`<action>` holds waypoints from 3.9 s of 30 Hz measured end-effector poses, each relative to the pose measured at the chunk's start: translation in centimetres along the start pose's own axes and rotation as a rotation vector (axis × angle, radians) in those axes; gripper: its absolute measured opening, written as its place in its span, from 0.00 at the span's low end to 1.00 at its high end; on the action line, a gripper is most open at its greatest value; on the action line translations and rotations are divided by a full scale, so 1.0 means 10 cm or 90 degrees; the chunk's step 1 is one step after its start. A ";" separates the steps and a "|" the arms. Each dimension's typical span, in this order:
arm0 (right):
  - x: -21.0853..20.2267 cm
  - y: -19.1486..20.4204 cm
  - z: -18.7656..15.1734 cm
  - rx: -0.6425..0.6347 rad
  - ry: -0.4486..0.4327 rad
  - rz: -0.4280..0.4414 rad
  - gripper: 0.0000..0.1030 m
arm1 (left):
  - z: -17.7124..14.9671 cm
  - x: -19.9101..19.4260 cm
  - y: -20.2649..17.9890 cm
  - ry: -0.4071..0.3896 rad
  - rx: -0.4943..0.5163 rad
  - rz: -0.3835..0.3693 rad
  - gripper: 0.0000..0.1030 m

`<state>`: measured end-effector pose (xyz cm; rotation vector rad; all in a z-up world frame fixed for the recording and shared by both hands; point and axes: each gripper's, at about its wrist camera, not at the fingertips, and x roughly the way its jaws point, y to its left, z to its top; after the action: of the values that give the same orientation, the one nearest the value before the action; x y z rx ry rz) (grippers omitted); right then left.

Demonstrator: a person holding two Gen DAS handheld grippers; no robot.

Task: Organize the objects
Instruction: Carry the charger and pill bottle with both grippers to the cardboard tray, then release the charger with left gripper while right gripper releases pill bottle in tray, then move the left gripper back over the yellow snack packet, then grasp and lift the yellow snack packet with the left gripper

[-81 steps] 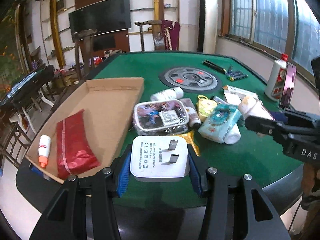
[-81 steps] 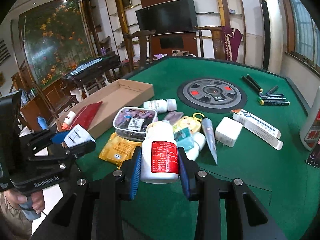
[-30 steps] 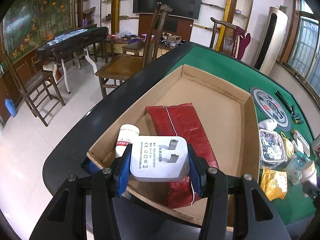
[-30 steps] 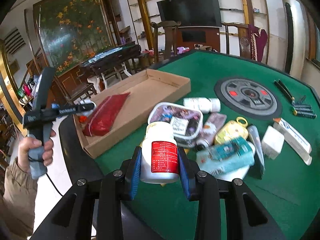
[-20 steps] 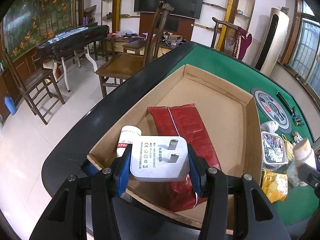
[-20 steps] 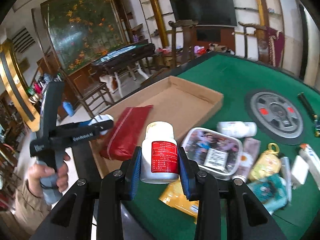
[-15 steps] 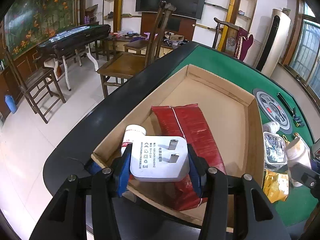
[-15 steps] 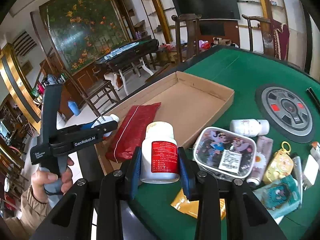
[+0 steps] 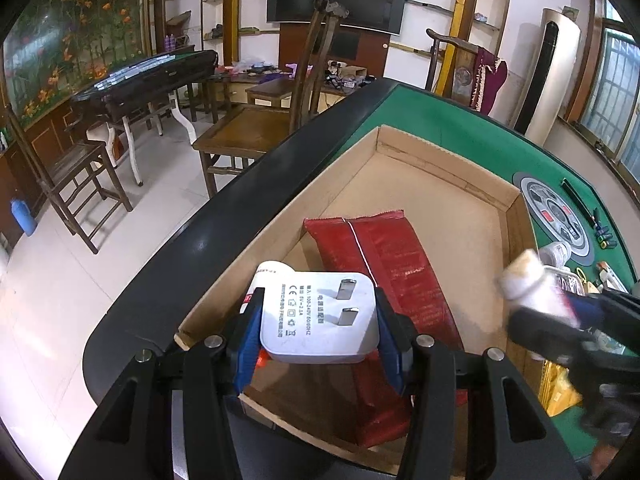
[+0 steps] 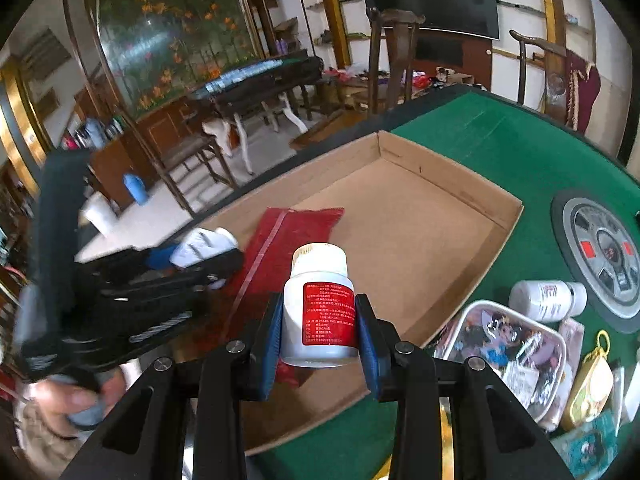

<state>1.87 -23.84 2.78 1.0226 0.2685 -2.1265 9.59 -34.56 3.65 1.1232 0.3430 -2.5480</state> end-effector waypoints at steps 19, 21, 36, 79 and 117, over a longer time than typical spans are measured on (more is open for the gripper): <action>0.24 0.06 -0.16 -0.079 0.043 0.000 0.36 | 0.14 0.11 -0.05 0.049 0.058 0.010 0.48; 0.24 0.04 -0.15 -0.075 0.042 0.004 0.36 | 0.13 0.09 -0.05 0.052 0.061 0.014 0.48; 0.13 0.00 -0.16 -0.017 0.083 0.126 0.55 | 0.10 -0.06 -0.06 0.035 0.074 0.057 0.57; -1.72 -2.32 -1.20 0.334 -0.269 0.153 1.00 | -0.69 -0.37 -1.95 0.077 0.224 -0.135 0.71; -1.59 -2.21 -1.21 0.294 -0.227 0.155 1.00 | -0.80 -0.05 -2.22 0.080 0.203 -0.151 0.78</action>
<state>-0.28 5.86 3.79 0.8456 -0.5167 -2.1385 6.45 -11.34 0.57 1.4372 0.1045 -2.8177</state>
